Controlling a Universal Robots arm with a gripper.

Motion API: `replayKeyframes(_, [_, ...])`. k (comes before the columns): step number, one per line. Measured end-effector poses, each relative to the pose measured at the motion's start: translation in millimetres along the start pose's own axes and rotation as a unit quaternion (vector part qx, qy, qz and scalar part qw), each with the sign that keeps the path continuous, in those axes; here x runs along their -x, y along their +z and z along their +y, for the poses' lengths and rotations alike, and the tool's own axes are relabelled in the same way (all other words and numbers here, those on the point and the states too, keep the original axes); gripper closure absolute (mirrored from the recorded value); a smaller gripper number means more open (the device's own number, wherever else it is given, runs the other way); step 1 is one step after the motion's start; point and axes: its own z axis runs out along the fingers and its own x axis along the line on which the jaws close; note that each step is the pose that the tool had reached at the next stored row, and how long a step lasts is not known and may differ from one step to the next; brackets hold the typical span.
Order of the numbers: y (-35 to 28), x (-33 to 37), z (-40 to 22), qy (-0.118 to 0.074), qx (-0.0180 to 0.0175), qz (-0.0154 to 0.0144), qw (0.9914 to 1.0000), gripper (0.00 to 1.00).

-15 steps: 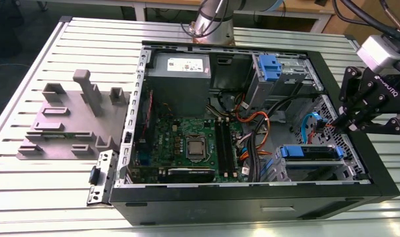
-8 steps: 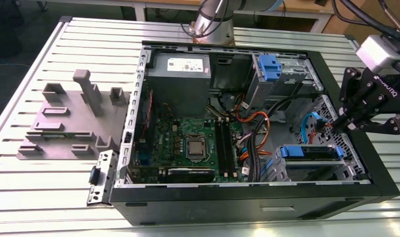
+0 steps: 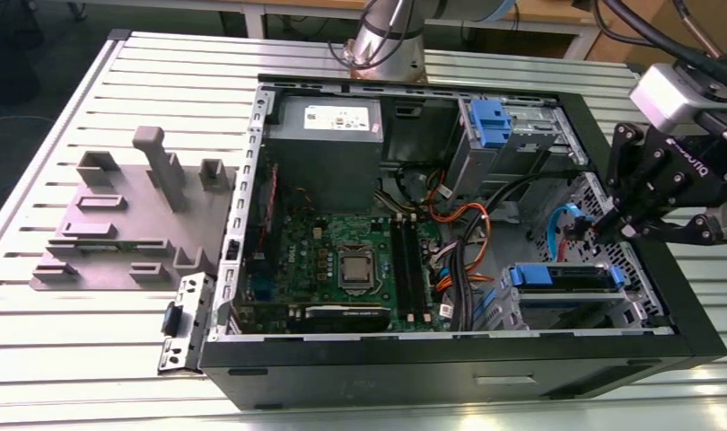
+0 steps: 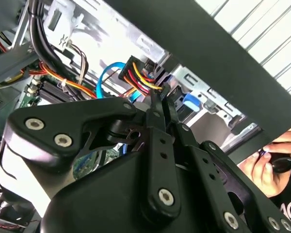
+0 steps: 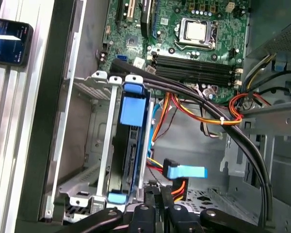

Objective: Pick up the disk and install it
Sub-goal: 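Insert the first disk wire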

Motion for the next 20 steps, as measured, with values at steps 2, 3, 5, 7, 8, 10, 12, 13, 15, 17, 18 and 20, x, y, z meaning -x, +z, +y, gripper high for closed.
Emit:
replayKeyframes(2, [0.2, 0.2, 2.7, 0.000, -0.0002, 0.0007, 1.00000, 0.83])
replayKeyframes(3, [0.3, 0.1, 4.1, 0.000, -0.0002, 0.0007, 1.00000, 0.83])
replayKeyframes(5, [0.5, -1.4, 6.4, 0.000, -0.0005, 0.0008, 1.00000, 0.83])
replayKeyframes(7, [0.9, -4.7, 7.5, 0.000, -0.0009, 0.0005, 1.00000, 0.83])
replayKeyframes(8, [1.2, -6.3, 7.8, 0.000, -0.0010, 0.0004, 1.00000, 0.83])
replayKeyframes(10, [2.0, -9.2, 8.1, 0.000, -0.0013, 0.0003, 1.00000, 0.83])
replayKeyframes(12, [2.6, -10.9, 8.7, 0.000, -0.0021, 0.0004, 1.00000, 0.83])
replayKeyframes(13, [3.1, -11.2, 9.5, 0.000, -0.0033, 0.0004, 0.99999, 0.83])
replayKeyframes(15, [4.1, -11.1, 12.3, 0.000, -0.0095, 0.0013, 0.99995, 0.83])
replayKeyframes(17, [5.5, -11.0, 13.3, 0.002, -0.0162, 0.0018, 0.99987, 0.83])
replayKeyframes(18, [6.0, -11.0, 13.5, 0.003, -0.0188, 0.0020, 0.99982, 0.83])
replayKeyframes(20, [6.4, -10.7, 15.1, 0.004, -0.0227, 0.0026, 0.99973, 0.83])
